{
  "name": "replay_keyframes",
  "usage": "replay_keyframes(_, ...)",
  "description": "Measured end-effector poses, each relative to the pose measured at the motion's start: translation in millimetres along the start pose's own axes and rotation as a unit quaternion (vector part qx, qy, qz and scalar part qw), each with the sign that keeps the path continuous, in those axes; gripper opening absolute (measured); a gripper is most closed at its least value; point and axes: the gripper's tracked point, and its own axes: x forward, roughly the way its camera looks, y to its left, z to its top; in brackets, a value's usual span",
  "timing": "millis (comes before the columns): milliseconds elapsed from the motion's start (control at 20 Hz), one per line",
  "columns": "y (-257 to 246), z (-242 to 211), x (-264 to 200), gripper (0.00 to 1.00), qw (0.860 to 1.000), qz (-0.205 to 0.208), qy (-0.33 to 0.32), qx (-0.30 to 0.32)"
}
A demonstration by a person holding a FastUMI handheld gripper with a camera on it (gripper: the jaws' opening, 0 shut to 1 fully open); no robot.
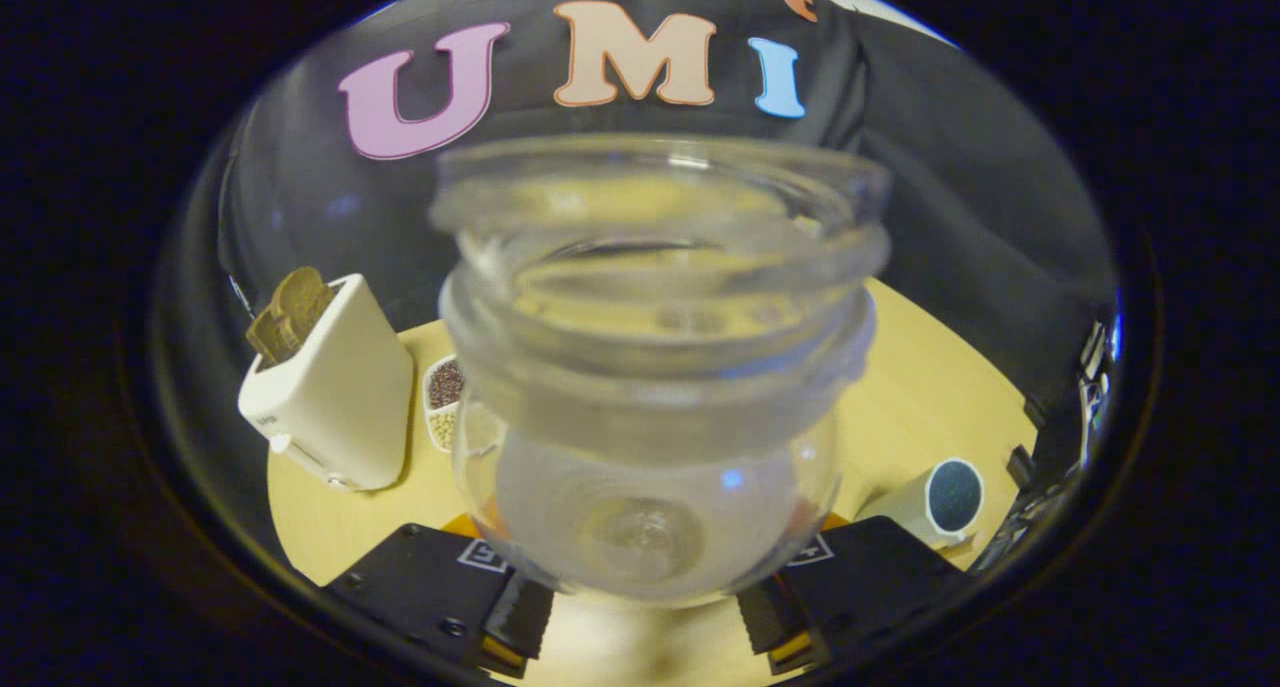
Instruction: Take the bottle from table, then pour the juice into the cup, finally place the bottle on the coaster
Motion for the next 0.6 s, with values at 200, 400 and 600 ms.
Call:
replay_keyframes(200, -3, 9, 31, 1.00, 0.998, -0.031, -0.035, -0.040)
replay_keyframes(400, -5, 21, 56, 1.00, 0.995, -0.051, -0.057, -0.060)
replay_keyframes(600, -6, 17, 81, 1.00, 0.996, -0.057, -0.043, -0.052)
